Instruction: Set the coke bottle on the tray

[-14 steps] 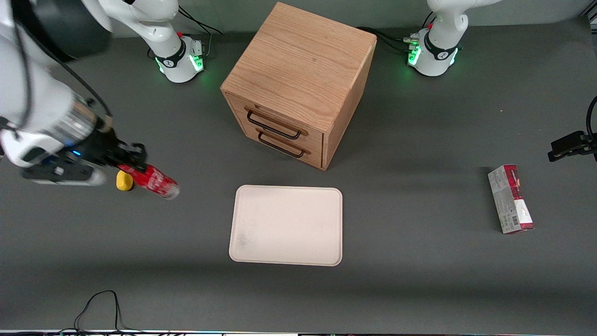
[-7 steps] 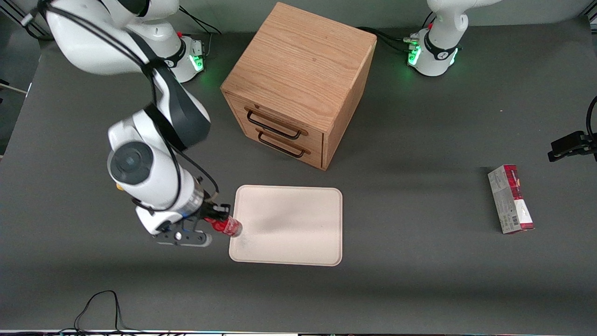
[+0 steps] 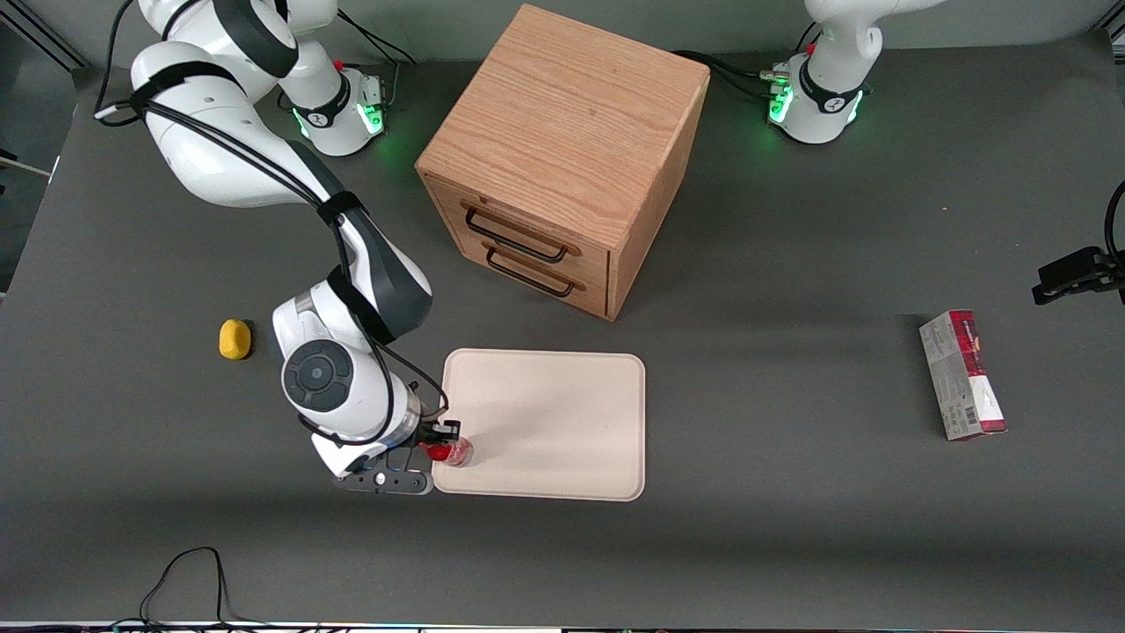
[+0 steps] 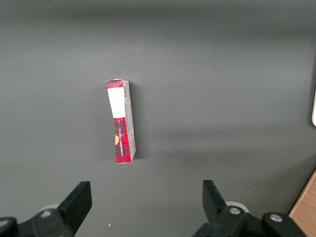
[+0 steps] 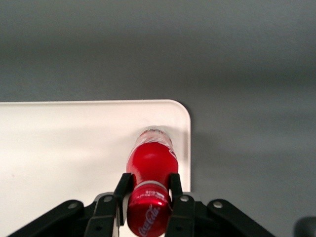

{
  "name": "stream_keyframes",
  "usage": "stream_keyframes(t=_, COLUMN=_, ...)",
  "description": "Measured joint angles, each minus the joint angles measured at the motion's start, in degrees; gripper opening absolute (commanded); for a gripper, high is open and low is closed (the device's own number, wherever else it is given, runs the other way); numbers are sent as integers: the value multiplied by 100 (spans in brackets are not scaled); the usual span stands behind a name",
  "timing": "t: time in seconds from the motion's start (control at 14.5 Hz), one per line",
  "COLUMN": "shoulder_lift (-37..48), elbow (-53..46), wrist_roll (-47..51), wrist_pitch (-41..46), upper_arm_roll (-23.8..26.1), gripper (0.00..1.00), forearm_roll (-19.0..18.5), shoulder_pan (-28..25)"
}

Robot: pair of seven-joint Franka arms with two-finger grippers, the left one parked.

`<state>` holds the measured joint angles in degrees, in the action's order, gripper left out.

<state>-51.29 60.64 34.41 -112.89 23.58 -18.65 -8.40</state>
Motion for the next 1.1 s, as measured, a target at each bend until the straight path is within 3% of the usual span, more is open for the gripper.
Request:
stream_keyframes(t=0.07, shoulder_lift=-24, elbow=6, wrist_roll=0, wrist_pitch=-79, upper_arm_roll=-13, gripper=60, forearm_roll=-2, shoulder_pan=-13)
stream_keyframes(t=0.14, shoulder_lift=-31, elbow=10, wrist_roll=0, wrist_pitch=-97, upper_arm_roll=-40, gripper=97, forearm_roll=-2, shoulder_pan=-22)
stream_keyframes(t=0.48, shoulder_lift=-27, elbow=142, wrist_roll=80, wrist_pitch=-431, upper_arm_roll=-68, gripper=100, forearm_roll=-347, shoulder_pan=-42)
stream_keyframes(t=0.76, shoulder_lift=295, elbow=309, wrist_roll=78, wrist_pitch=-429, upper_arm_roll=-145, gripper=100, forearm_roll=-372, shoulder_pan=-53)
stream_keyframes(t=0.9, shoulder_lift=714, elbow=652, wrist_roll=18, wrist_pitch=-415, upper_arm_roll=-258, gripper=100, forearm_roll=-230, shoulder_pan=-27)
stream_keyframes(t=1.1, shoulder_lift=1624, elbow=1277, wrist_roll=-473, wrist_pitch=120, upper_arm_roll=-556, gripper=100, forearm_roll=315, shoulder_pan=67)
